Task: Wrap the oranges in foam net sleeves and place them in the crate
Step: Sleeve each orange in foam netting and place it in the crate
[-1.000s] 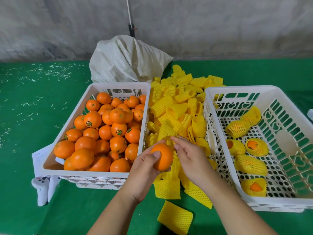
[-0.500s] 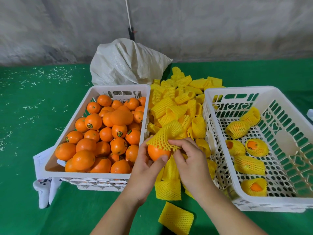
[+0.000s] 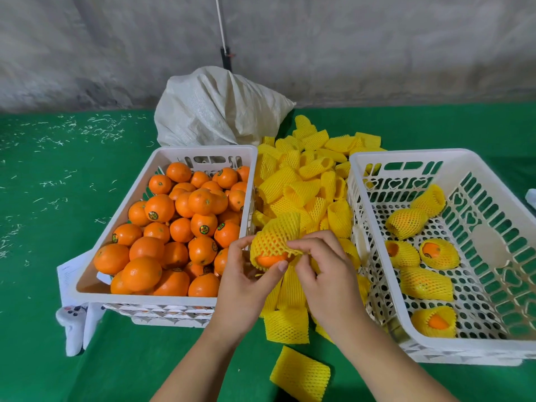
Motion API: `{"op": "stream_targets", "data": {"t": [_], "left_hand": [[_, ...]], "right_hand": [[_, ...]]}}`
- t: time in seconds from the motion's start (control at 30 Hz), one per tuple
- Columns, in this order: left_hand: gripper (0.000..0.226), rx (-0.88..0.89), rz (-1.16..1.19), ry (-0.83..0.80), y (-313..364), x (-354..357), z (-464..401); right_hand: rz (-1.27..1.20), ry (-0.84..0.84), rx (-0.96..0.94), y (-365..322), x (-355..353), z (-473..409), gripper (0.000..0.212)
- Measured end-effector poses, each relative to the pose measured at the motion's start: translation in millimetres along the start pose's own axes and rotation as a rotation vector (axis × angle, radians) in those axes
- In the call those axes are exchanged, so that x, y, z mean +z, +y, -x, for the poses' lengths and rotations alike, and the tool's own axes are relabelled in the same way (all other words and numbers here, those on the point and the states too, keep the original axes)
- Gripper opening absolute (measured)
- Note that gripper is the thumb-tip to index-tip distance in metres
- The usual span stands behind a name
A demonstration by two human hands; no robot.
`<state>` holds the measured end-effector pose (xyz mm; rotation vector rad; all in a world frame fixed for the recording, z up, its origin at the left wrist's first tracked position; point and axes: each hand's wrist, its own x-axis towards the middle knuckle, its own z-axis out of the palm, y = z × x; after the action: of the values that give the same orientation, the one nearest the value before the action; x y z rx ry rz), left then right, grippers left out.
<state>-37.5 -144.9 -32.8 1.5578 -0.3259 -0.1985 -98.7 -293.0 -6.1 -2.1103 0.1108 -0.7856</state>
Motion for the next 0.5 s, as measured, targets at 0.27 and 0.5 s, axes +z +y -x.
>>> {"op": "stream_targets", "data": {"t": [0.27,0.5], "left_hand": [[0.059,-0.046,0.118,0.188,1.4,17.7,9.0],[0.066,-0.103,0.299,0.201,7.5,19.5,5.1]], "right_hand": [[-0.115,0.069,0.124,-8.6,14.1,11.5,0.043],[-0.139,0.121,0.108,2.1,12.7,18.0,0.020]]}}
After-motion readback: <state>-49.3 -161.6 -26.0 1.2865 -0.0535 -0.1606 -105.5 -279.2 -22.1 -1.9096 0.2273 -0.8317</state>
